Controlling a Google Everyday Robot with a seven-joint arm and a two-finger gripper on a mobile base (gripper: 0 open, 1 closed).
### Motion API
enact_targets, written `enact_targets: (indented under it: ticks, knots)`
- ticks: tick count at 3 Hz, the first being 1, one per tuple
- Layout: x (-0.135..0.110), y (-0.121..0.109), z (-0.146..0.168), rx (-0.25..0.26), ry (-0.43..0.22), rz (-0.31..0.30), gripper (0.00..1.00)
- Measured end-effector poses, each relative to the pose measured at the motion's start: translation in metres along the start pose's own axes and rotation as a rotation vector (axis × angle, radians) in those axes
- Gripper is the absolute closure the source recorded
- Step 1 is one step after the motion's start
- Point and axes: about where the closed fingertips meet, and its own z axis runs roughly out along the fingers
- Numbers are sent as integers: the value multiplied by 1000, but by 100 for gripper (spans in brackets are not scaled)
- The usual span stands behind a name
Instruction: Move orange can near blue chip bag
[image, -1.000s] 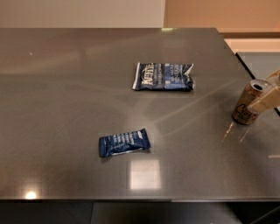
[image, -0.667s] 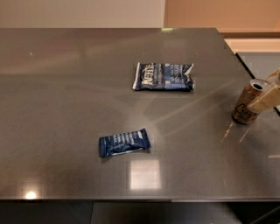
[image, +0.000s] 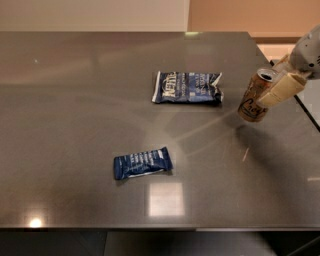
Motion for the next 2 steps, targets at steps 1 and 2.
enact_targets:
  ticks: [1,2]
  knots:
    - [-21,-3,4,-13,-17,-34,100]
    - [-51,-7,37,-64,7,-89,100]
